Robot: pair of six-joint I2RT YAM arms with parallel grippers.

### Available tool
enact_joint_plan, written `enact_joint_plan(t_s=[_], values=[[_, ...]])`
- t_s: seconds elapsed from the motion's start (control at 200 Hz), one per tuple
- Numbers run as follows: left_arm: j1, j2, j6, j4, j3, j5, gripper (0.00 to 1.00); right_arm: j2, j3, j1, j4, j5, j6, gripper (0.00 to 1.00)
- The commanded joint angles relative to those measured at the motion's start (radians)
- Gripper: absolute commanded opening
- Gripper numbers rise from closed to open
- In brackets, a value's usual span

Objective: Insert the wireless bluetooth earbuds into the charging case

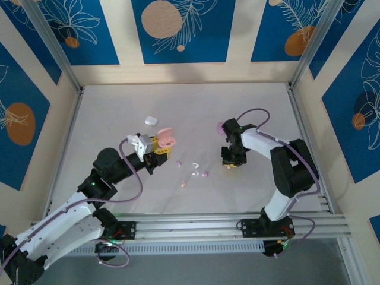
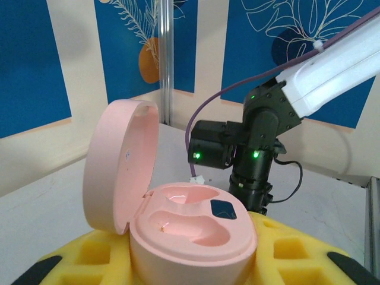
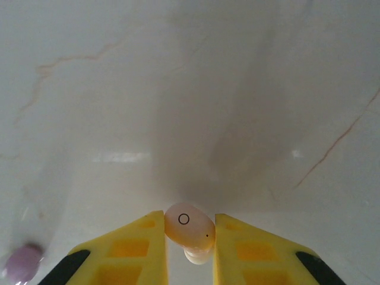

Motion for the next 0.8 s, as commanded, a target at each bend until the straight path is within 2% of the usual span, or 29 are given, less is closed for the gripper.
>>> enact_joint_plan(t_s=[0.0, 0.17, 0.4, 0.79], values=[[-0.004, -0.020, -0.012, 0.035, 0.021, 0.011, 0.30, 0.019, 0.020, 0.031, -0.020, 0.081, 0.034, 0.23], [-0.004, -0.011, -0.018, 0.046, 0.015, 0.013, 0.30, 0.051, 0.032, 0.058, -0.026, 0.093, 0.037, 0.24], [-0.004, -0.004, -0.022, 0.053, 0.015, 0.014, 0.30, 0.028, 0.039, 0.107, -0.039, 0.053, 0.037, 0.34], [-0.004, 0.005, -0.031, 0.060, 0.015, 0.021, 0.30, 0.021, 0.080, 0.193, -0.066, 0.001, 0.033, 0.34]])
